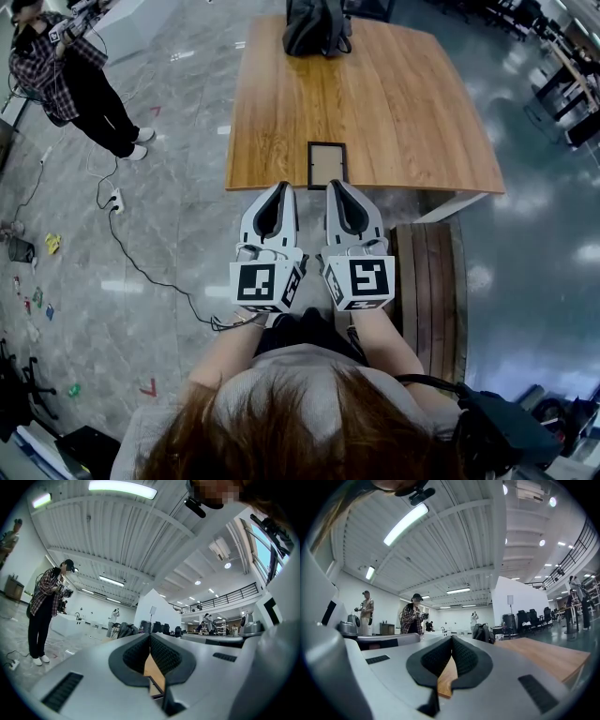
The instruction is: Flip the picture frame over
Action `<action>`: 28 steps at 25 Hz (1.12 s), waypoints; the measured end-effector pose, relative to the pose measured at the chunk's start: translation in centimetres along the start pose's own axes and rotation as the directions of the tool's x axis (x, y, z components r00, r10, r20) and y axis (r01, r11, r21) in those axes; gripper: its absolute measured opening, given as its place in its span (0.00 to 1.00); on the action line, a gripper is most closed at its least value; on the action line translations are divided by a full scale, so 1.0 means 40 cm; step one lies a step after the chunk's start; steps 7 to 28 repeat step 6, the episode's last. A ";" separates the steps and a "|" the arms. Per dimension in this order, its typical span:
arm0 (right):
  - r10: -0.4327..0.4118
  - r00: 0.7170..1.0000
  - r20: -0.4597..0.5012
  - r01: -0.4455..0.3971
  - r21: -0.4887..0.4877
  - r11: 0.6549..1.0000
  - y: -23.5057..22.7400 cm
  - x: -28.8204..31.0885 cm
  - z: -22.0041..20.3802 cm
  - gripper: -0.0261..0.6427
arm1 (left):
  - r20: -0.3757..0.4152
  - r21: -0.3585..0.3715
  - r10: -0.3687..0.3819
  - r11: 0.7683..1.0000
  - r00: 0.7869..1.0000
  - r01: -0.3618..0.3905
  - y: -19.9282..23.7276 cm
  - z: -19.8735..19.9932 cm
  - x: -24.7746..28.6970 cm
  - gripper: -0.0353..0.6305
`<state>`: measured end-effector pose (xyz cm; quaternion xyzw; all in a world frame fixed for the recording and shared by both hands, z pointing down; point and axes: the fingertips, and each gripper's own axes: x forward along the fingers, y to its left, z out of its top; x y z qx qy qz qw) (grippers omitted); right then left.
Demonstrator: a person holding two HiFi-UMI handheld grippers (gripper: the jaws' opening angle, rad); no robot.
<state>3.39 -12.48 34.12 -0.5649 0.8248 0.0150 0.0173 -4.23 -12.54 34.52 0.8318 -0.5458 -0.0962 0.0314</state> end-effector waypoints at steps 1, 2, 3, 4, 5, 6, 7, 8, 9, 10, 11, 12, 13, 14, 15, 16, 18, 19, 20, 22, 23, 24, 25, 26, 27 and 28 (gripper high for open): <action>0.000 1.000 0.000 0.000 0.001 1.000 0.000 0.001 -0.001 0.06 | -0.001 -0.003 0.000 1.000 1.000 0.000 0.000 -0.001 0.000 0.06; 0.000 1.000 0.001 0.000 0.004 1.000 0.000 0.001 -0.001 0.06 | -0.001 -0.004 0.000 1.000 1.000 0.000 0.001 -0.002 0.000 0.06; 0.000 1.000 0.002 0.000 0.006 1.000 0.000 0.002 -0.001 0.06 | -0.001 -0.003 0.000 1.000 1.000 0.000 0.002 -0.002 0.000 0.06; 0.001 1.000 0.003 -0.001 0.008 1.000 0.001 0.003 0.000 0.06 | 0.000 -0.003 0.001 1.000 1.000 -0.001 0.003 -0.002 0.000 0.06; 0.001 1.000 0.003 -0.001 0.009 1.000 0.001 0.003 0.000 0.06 | 0.000 -0.002 0.002 1.000 1.000 -0.002 0.005 -0.003 0.000 0.06; 0.002 1.000 0.004 -0.002 0.011 1.000 0.001 0.004 0.001 0.06 | 0.000 -0.001 0.003 1.000 1.000 -0.003 0.007 -0.004 0.000 0.06; 0.002 1.000 0.004 -0.002 0.011 1.000 0.001 0.004 0.001 0.06 | 0.000 -0.001 0.003 1.000 1.000 -0.003 0.007 -0.004 0.000 0.06; 0.002 1.000 0.004 -0.002 0.011 1.000 0.001 0.004 0.001 0.06 | 0.000 -0.001 0.003 1.000 1.000 -0.003 0.007 -0.004 0.000 0.06; 0.002 1.000 0.004 -0.002 0.011 1.000 0.001 0.004 0.001 0.06 | 0.000 -0.001 0.003 1.000 1.000 -0.003 0.007 -0.004 0.000 0.06; 0.002 1.000 0.004 -0.002 0.011 1.000 0.001 0.004 0.001 0.06 | 0.000 -0.001 0.003 1.000 1.000 -0.003 0.007 -0.004 0.000 0.06; 0.002 1.000 0.004 -0.002 0.011 1.000 0.001 0.004 0.001 0.06 | 0.000 -0.001 0.003 1.000 1.000 -0.003 0.007 -0.004 0.000 0.06; 0.002 1.000 0.004 -0.002 0.011 1.000 0.001 0.004 0.001 0.06 | 0.000 -0.001 0.003 1.000 1.000 -0.003 0.007 -0.004 0.000 0.06; 0.002 1.000 0.004 -0.002 0.011 1.000 0.001 0.004 0.001 0.06 | 0.000 -0.001 0.003 1.000 1.000 -0.003 0.007 -0.004 0.000 0.06; 0.002 1.000 0.004 -0.002 0.011 1.000 0.001 0.004 0.001 0.06 | 0.000 -0.001 0.003 1.000 1.000 -0.003 0.007 -0.004 0.000 0.06; 0.002 1.000 0.004 -0.002 0.011 1.000 0.001 0.004 0.001 0.06 | 0.000 -0.001 0.003 1.000 1.000 -0.003 0.007 -0.004 0.000 0.06; 0.002 1.000 0.004 -0.002 0.011 1.000 0.001 0.004 0.001 0.06 | 0.000 -0.001 0.003 1.000 1.000 -0.003 0.007 -0.004 0.000 0.06; 0.002 1.000 0.004 -0.002 0.011 1.000 0.001 0.004 0.001 0.06 | 0.000 -0.001 0.003 1.000 1.000 -0.003 0.007 -0.004 0.000 0.06; 0.002 1.000 0.004 -0.002 0.011 1.000 0.001 0.004 0.001 0.06 | 0.000 -0.001 0.003 1.000 1.000 -0.003 0.007 -0.004 0.000 0.06; 0.002 1.000 0.004 -0.002 0.011 1.000 0.001 0.004 0.001 0.06 | 0.000 -0.001 0.003 1.000 1.000 -0.003 0.007 -0.004 0.000 0.06; 0.002 1.000 0.004 -0.002 0.011 1.000 0.001 0.004 0.001 0.06 | 0.000 -0.001 0.003 1.000 1.000 -0.003 0.007 -0.004 0.000 0.06; 0.002 1.000 0.004 -0.002 0.011 1.000 0.001 0.004 0.001 0.06 | 0.000 -0.001 0.003 1.000 1.000 -0.003 0.007 -0.004 0.000 0.06; 0.002 1.000 0.004 -0.002 0.011 1.000 0.001 0.004 0.001 0.06 | 0.000 -0.001 0.003 1.000 1.000 -0.003 0.007 -0.004 0.000 0.06; 0.002 1.000 0.004 -0.002 0.011 1.000 0.001 0.004 0.001 0.06 | 0.000 -0.001 0.003 1.000 1.000 -0.003 0.007 -0.004 0.000 0.06; 0.002 1.000 0.004 -0.002 0.011 1.000 0.001 0.004 0.001 0.06 | 0.000 -0.001 0.003 1.000 1.000 -0.003 0.007 -0.004 0.000 0.06; 0.002 1.000 0.004 -0.002 0.011 1.000 0.001 0.004 0.001 0.06 | 0.000 -0.001 0.003 1.000 1.000 -0.003 0.007 -0.004 0.000 0.06; 0.002 1.000 0.004 -0.002 0.011 1.000 0.001 0.004 0.001 0.06 | 0.000 -0.001 0.003 1.000 1.000 -0.003 0.007 -0.004 0.000 0.06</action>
